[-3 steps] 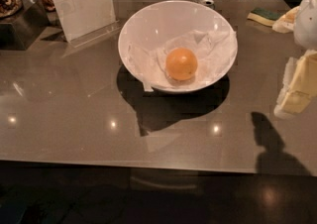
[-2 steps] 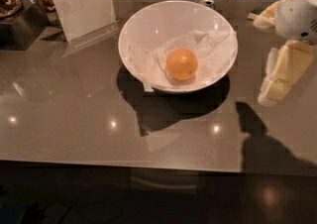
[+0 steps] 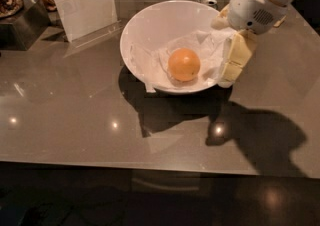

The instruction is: Pick orange from white bowl

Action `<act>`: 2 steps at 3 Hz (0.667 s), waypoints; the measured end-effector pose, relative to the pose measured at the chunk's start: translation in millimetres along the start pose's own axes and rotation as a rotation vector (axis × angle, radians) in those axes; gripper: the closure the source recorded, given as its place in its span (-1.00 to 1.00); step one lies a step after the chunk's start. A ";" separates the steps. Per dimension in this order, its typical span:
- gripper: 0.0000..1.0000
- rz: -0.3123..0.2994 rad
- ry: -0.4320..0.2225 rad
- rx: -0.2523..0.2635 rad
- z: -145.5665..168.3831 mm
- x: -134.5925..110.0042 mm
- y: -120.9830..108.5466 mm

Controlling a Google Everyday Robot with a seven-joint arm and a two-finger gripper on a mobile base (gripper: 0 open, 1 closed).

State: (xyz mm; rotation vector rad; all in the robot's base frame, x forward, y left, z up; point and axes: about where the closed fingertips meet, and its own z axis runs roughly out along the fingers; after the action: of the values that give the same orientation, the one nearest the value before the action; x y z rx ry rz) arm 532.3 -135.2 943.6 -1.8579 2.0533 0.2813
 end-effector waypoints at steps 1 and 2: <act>-1.00 -0.001 -0.006 0.007 3.5 -1.5 -4.3; -1.00 0.011 -0.056 0.014 11.4 -4.6 -17.0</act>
Offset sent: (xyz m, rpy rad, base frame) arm 0.0320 0.0076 -0.0149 0.1179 -0.0028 -0.0206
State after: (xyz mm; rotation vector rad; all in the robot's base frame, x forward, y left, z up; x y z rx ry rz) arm 550.9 -128.6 936.4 -1.8101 2.0238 0.3184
